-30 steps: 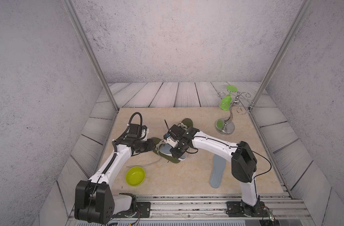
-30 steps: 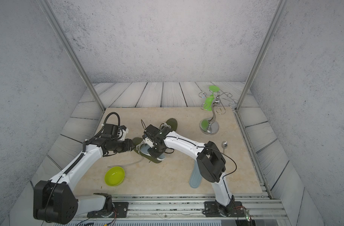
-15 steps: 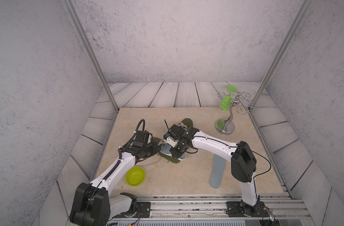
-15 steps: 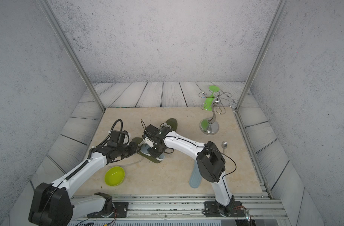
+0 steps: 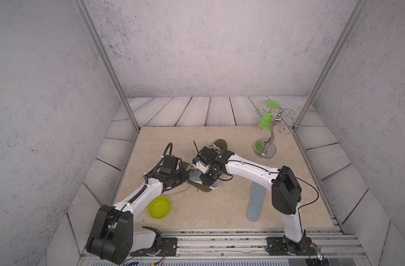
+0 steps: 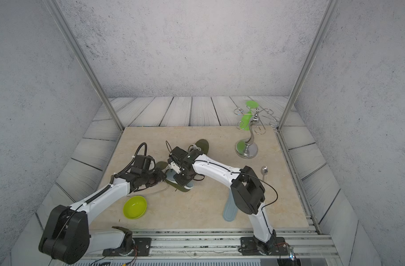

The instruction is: Insert the insole into the shoe

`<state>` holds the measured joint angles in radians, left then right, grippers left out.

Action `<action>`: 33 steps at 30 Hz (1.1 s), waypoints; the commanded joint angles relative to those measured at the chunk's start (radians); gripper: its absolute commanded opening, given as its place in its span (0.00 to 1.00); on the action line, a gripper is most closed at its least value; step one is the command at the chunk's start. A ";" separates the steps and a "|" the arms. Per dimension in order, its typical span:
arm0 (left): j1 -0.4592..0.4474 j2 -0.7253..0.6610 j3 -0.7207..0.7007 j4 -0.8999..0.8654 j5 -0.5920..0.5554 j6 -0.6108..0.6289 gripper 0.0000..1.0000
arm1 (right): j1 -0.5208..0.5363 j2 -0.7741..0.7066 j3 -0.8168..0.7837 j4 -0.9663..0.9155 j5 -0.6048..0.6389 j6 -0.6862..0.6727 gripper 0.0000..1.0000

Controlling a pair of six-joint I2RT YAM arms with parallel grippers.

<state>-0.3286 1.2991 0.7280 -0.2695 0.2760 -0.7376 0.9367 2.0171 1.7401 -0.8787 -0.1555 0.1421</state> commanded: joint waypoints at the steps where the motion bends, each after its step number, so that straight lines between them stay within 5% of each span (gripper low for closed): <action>1: -0.006 0.017 -0.003 0.032 -0.002 -0.004 0.13 | 0.001 0.032 0.027 -0.004 -0.004 -0.005 0.29; 6: -0.006 0.014 0.022 -0.011 0.013 0.020 0.00 | 0.002 0.035 0.034 -0.008 0.012 -0.009 0.29; 33: 0.058 0.080 0.187 -0.200 0.381 0.320 0.00 | -0.005 0.103 0.119 -0.042 0.145 -0.220 0.29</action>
<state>-0.2729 1.3998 0.8722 -0.4393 0.5392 -0.4866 0.9348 2.0876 1.8484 -0.9752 -0.0547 -0.0311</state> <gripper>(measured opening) 0.051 0.288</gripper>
